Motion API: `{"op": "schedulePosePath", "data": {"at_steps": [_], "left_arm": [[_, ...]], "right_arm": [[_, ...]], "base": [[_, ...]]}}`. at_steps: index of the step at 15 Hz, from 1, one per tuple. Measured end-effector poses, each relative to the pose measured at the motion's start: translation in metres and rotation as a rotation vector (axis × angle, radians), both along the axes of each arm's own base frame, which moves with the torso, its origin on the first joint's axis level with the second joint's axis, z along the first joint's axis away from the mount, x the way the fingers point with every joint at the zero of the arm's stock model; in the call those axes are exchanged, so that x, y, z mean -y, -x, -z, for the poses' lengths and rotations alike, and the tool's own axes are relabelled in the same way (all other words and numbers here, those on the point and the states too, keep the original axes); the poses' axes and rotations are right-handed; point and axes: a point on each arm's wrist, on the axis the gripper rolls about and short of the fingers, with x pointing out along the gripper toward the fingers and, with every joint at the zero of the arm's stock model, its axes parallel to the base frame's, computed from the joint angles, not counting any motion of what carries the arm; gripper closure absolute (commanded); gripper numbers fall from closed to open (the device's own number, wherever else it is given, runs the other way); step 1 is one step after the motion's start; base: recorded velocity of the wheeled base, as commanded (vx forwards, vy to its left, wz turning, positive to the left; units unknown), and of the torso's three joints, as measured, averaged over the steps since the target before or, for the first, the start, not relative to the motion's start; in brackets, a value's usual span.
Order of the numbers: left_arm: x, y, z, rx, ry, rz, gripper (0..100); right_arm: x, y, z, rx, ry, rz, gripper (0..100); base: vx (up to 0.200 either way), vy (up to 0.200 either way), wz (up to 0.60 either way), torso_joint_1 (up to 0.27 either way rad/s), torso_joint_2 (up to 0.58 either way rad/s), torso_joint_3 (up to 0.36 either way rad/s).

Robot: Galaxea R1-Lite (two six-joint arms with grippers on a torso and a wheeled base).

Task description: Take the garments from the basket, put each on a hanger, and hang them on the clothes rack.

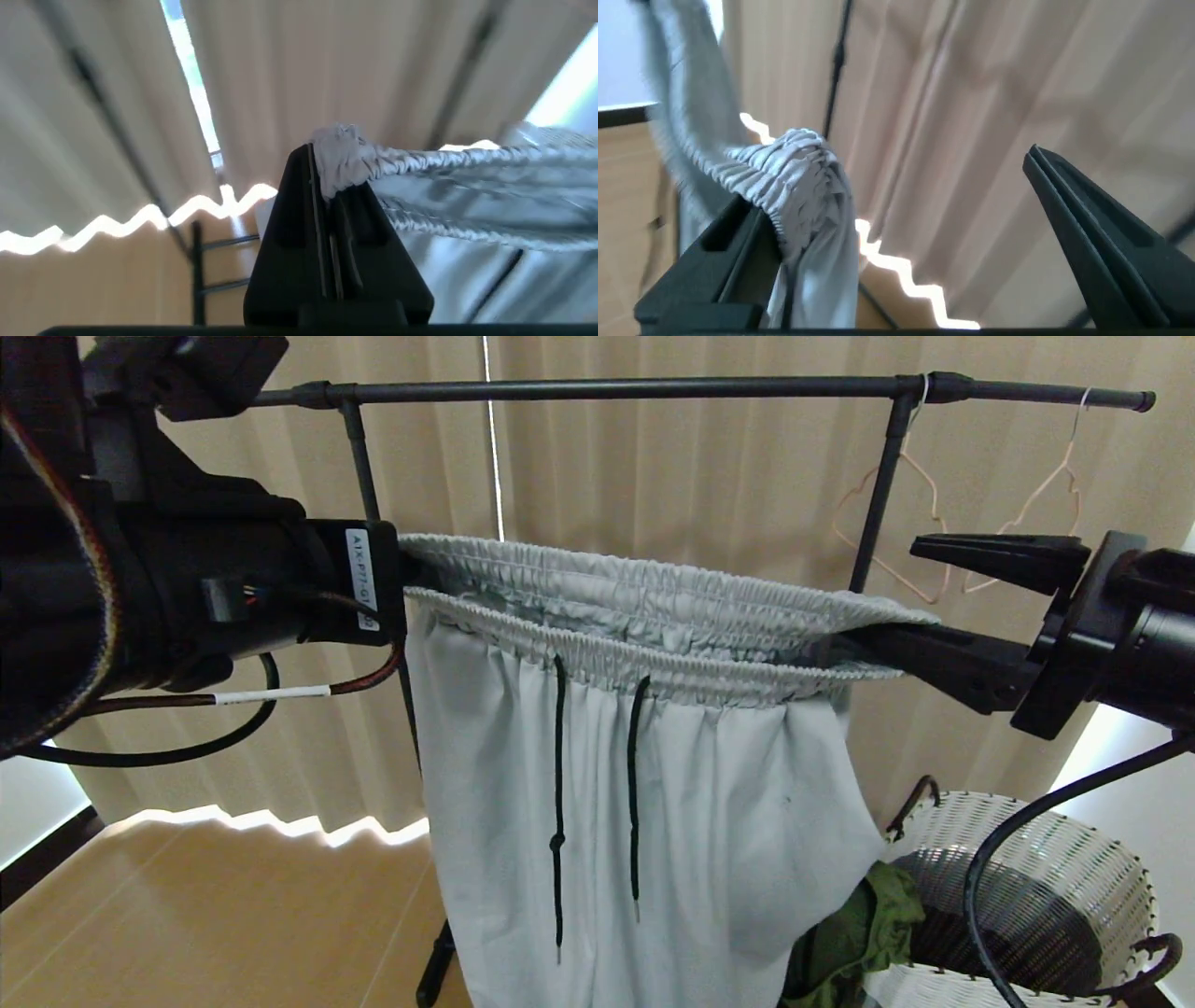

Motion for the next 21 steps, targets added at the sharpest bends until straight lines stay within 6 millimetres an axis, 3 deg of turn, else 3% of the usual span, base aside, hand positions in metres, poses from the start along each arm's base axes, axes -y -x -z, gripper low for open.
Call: {"op": "schedulePosePath", "data": {"at_steps": [5,12,15,17,21], "left_arm": [[-0.006,-0.014,0.005,-0.013,-0.010,-0.098,100],[-0.020,-0.036,0.021,-0.038,-0.034,-0.191,100],[-0.031,-0.022,0.028,-0.051,-0.065,-0.194,100],[-0.045,-0.003,0.033,-0.047,-0.098,-0.189,100],[-0.075,0.044,0.051,-0.048,-0.126,-0.133,100]], "right_arm": [[-0.011,0.006,0.005,-0.016,0.009,-0.058,0],[-0.008,0.010,0.008,-0.024,0.018,-0.054,0],[0.011,0.003,0.020,-0.090,0.094,0.123,0],[0.031,0.004,0.032,-0.150,0.182,0.324,0],[0.063,0.010,0.045,-0.165,0.237,0.505,0]], "base": [[0.000,0.000,0.00,0.000,0.00,0.000],[0.000,0.000,0.00,0.000,0.00,0.000],[0.000,0.000,0.00,0.000,0.00,0.000],[0.000,0.000,0.00,0.000,0.00,0.000],[0.000,0.000,0.00,0.000,0.00,0.000]]}}
